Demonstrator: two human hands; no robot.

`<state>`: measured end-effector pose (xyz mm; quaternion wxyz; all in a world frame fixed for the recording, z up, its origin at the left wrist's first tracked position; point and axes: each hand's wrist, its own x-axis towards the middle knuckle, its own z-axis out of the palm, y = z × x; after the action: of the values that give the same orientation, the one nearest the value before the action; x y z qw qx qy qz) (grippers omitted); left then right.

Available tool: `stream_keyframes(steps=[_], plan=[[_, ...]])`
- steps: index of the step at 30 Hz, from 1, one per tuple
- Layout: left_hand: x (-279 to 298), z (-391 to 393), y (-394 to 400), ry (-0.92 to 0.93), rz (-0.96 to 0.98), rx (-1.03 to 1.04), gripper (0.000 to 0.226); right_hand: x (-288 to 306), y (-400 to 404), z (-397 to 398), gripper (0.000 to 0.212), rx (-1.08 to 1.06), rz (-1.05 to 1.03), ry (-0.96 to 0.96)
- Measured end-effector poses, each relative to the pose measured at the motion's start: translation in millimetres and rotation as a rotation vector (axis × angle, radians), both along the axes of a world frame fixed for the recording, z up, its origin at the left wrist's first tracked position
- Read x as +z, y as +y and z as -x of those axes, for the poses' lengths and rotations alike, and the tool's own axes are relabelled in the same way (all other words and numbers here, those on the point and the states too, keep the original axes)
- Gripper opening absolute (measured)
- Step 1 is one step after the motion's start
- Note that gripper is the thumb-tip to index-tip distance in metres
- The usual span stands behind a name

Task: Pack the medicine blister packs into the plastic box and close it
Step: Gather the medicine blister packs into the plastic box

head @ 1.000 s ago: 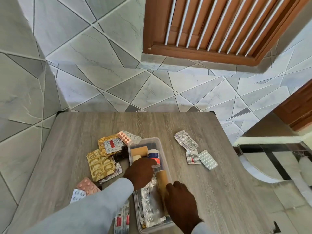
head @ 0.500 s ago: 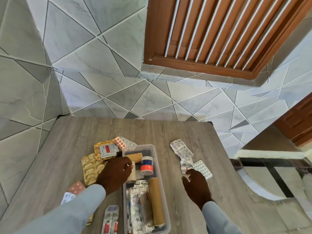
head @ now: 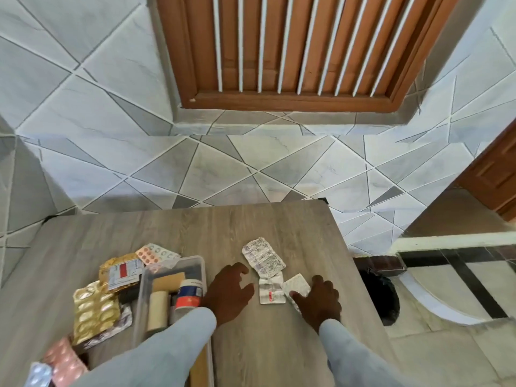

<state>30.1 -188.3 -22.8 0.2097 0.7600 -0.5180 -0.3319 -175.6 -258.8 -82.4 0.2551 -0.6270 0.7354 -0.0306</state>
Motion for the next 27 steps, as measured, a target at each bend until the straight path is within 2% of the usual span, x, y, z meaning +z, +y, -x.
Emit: stream_keyframes(steps=[3,5,9,12,14,17,19,22,25,27], plan=[[-19,16,-27,0.091,-0.155,0.158,0.052,-8,-12,-3,0.066,-0.021,-0.063,-0.038],[-28,21,-42,0.142,-0.206,0.282,0.062,-11,-17,-4,0.062,-0.072,-0.139,-0.140],[-40,24,-73,0.142,-0.216,0.484,0.071,-21,-26,-3,0.025,-0.115,-0.136,-0.411],[-46,27,-91,0.088,-0.232,0.541,0.067,-23,-28,-6,0.016,-0.131,-0.178,-0.611],[-49,30,-95,0.036,-0.272,0.531,0.064,-22,-25,-14,0.017,-0.120,-0.238,-0.719],[-54,33,-97,0.030,-0.311,0.532,0.057,-20,-20,-29,0.020,-0.082,-0.253,-0.617],[-56,31,-97,0.069,-0.318,0.559,0.048,-17,-14,-43,0.026,-0.113,-0.222,-0.549],[-58,29,-90,0.112,-0.280,0.536,0.036,-11,-2,-65,0.029,-0.161,-0.203,-0.555],[-60,28,-75,0.197,-0.221,0.544,0.031,-7,8,-77,0.027,-0.280,-0.185,-0.619],[-60,25,-68,0.317,-0.199,0.583,0.030,-9,12,-78,0.039,-0.343,-0.209,-0.705]])
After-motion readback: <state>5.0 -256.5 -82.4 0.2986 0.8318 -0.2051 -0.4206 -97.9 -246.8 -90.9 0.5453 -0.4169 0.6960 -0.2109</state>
